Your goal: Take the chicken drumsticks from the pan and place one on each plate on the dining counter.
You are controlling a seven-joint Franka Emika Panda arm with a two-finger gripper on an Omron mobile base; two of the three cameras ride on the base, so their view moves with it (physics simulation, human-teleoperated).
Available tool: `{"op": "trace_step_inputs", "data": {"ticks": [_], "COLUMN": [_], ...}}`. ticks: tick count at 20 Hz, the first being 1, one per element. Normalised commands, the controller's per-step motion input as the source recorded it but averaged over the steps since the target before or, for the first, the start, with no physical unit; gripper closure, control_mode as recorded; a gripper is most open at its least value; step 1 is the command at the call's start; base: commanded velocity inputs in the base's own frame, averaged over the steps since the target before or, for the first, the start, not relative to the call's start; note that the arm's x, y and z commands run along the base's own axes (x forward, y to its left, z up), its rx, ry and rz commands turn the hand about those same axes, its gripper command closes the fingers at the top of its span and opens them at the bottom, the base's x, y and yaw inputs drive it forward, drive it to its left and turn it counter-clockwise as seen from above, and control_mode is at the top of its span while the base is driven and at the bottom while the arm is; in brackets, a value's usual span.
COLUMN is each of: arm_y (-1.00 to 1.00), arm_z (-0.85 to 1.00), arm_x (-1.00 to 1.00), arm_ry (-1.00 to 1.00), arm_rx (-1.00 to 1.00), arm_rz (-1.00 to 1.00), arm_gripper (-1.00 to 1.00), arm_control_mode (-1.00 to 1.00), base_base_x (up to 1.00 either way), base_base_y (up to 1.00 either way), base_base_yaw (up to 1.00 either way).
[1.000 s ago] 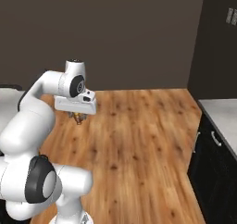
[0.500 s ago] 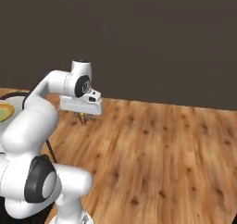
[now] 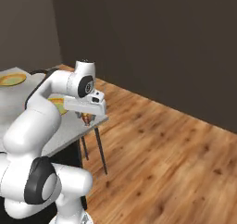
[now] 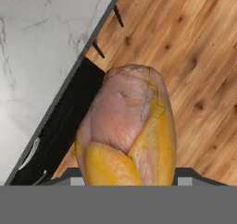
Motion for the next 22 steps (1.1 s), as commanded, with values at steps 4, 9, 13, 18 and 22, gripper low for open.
{"op": "trace_step_inputs", "data": {"ticks": [4, 9, 13, 18, 22], "arm_y": [0.0, 0.0, 0.0, 0.0, 0.0], "arm_z": [0.0, 0.0, 0.0, 0.0, 0.0], "arm_x": [0.0, 0.0, 0.0, 0.0, 0.0], "arm_ry": [0.0, 0.0, 0.0, 0.0, 0.0], "arm_rx": [0.0, 0.0, 0.0, 0.0, 0.0], "arm_rz": [0.0, 0.0, 0.0, 0.0, 0.0], "arm_gripper": [1.0, 1.0, 1.0, 1.0, 1.0], "arm_control_mode": [1.0, 1.0, 1.0, 1.0, 1.0], "base_base_x": [0.43, 0.46, 0.47, 0.47, 0.46], "base_base_y": [-0.2, -0.3, -0.45, -0.57, -0.5], "base_base_yaw": [0.89, 0.73, 0.53, 0.38, 0.44]}}
